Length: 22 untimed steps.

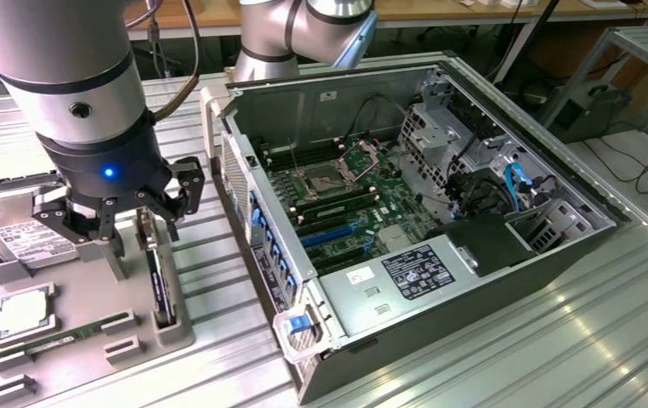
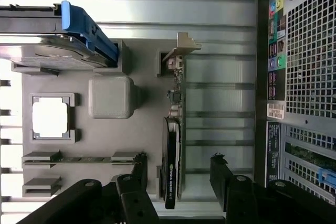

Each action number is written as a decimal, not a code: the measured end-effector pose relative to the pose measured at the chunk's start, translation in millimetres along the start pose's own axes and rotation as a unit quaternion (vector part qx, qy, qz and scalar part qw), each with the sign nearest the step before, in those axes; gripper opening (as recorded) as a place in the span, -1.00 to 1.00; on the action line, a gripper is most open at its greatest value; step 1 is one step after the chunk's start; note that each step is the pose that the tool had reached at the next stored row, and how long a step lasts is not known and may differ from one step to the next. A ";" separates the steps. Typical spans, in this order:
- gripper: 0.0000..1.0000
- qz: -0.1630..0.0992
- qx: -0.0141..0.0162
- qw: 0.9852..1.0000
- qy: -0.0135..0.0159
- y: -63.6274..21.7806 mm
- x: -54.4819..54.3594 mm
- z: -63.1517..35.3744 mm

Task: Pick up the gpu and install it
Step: 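Pick up the gpu and move the gpu toward the slot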

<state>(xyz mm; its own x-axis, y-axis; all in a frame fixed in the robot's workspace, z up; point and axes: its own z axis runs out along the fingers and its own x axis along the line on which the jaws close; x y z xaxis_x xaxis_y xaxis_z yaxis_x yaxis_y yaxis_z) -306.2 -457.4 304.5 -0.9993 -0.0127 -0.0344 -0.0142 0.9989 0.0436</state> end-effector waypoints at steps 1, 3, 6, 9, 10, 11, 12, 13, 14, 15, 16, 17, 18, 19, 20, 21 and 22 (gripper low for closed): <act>0.20 0.000 0.000 1.000 -0.001 0.0 0.1 0.3; 0.23 0.000 0.000 1.000 -0.003 0.0 0.3 0.8; 0.36 0.000 0.000 1.000 0.002 -0.2 0.2 4.2; 0.36 0.001 0.000 1.000 0.012 -0.5 -0.3 7.8; 0.36 0.001 0.001 1.000 0.012 -0.5 -0.3 8.5; 0.36 0.001 0.001 1.000 0.012 -0.5 -0.3 9.3; 0.36 0.000 0.001 1.000 0.012 -0.6 -0.3 10.6; 0.36 0.000 0.002 1.000 0.012 -0.7 -0.3 12.2; 0.36 0.000 0.002 1.000 0.012 -0.8 -0.1 14.7; 0.36 0.000 0.002 1.000 0.012 -0.9 0.0 18.2; 0.36 0.000 0.003 1.000 0.012 -1.0 0.0 20.3; 0.36 0.000 0.003 1.000 0.012 -1.1 0.1 22.3; 0.36 0.000 0.003 1.000 0.012 -1.2 0.2 24.4; 0.36 0.000 0.003 1.000 0.012 -1.3 0.3 26.1; 0.36 0.000 0.003 1.000 0.012 -1.4 0.3 28.0; 0.36 0.000 0.003 1.000 0.012 -1.5 0.4 29.8; 0.36 0.000 0.003 1.000 0.012 -1.5 0.5 31.7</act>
<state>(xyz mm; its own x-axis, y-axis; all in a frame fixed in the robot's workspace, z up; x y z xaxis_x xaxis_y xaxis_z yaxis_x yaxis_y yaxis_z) -305.6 -457.6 272.8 -0.9999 -0.0127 -0.0103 -0.0131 0.9992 0.0370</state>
